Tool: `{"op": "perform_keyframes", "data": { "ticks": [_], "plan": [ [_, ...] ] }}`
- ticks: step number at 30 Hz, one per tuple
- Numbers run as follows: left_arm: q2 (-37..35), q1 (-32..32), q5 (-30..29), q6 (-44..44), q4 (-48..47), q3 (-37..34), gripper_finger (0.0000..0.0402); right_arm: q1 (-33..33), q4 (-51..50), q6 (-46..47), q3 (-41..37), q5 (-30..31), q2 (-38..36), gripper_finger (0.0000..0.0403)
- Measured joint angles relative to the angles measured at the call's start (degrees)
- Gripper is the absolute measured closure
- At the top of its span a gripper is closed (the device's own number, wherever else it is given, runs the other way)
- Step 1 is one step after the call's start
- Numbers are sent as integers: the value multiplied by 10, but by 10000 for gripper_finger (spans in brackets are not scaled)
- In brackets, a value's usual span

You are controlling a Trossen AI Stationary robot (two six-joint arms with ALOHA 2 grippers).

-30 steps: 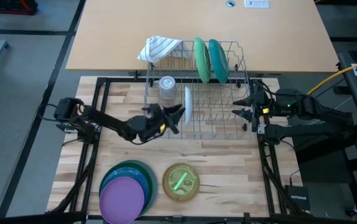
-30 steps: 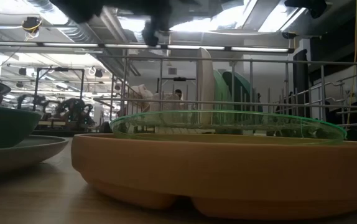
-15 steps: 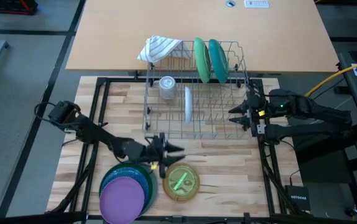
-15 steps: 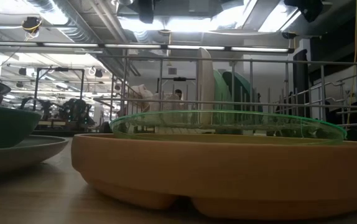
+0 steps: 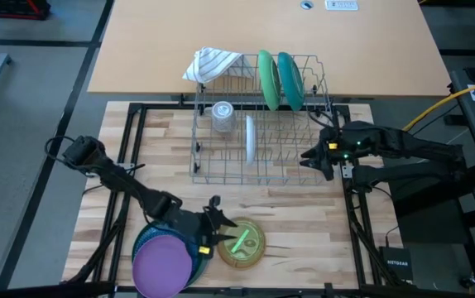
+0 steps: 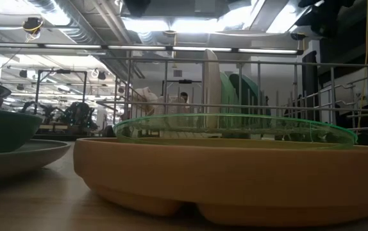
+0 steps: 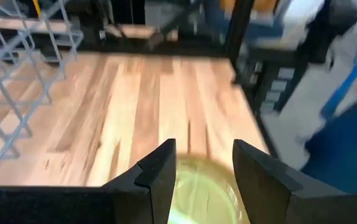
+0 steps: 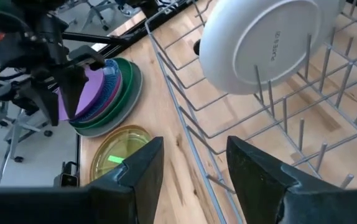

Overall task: Sort dishes
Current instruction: Put the transparent green plate in the dishwasher rack

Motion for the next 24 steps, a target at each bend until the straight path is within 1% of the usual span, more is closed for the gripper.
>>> {"op": "perform_keyframes", "data": {
  "ticks": [2,5,10,15,19,24],
  "plan": [
    [2,-6,0,2,-40,10,253,0,0,0,0,0,3,224],
    [20,-19,2,8,-65,22,253,0,0,8,0,0,4,224],
    [74,-40,29,45,-69,39,254,0,0,15,0,-1,8,224],
    [120,-50,30,88,-68,55,253,0,1,15,0,-2,8,224],
    [138,-52,30,108,-70,60,254,0,1,15,0,-2,7,224],
    [145,-52,43,115,-120,60,253,0,0,15,0,-2,7,224]
  ]
}}
